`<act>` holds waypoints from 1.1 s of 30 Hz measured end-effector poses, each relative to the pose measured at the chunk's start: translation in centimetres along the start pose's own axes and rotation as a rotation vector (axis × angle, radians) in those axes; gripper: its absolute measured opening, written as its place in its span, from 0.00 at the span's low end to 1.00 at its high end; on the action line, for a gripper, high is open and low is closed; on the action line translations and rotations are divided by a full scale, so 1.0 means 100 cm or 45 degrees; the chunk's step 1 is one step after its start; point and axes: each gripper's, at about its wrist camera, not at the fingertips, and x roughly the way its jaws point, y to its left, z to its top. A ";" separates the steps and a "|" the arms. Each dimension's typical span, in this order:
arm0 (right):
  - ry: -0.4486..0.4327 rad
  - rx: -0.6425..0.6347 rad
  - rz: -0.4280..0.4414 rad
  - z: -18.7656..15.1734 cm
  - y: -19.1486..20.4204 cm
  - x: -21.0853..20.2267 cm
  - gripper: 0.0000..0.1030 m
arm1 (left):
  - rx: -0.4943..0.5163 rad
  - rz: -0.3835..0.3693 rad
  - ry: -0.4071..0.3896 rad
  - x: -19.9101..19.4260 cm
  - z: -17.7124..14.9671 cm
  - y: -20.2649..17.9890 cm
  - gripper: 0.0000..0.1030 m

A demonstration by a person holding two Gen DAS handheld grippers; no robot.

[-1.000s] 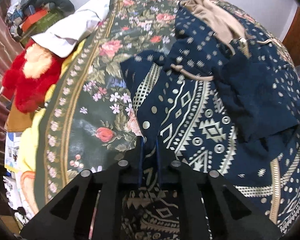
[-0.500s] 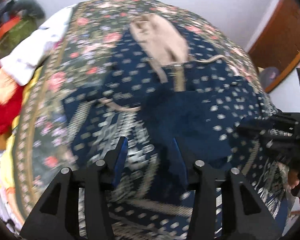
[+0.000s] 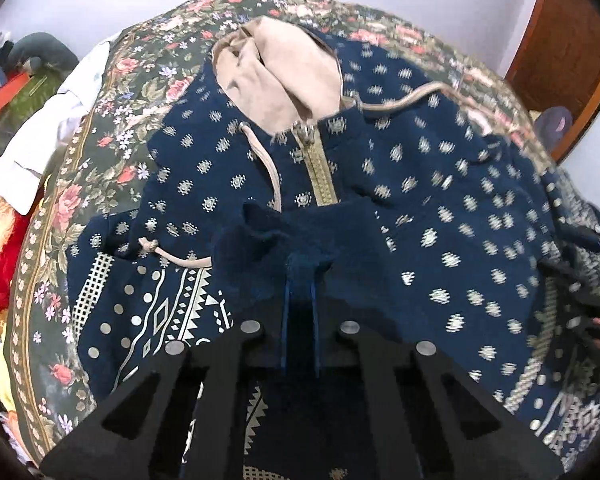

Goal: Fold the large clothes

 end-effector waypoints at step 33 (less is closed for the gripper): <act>0.091 0.971 0.585 -0.167 -0.197 -0.012 0.92 | 0.225 -0.402 0.175 -0.004 0.022 -0.225 0.07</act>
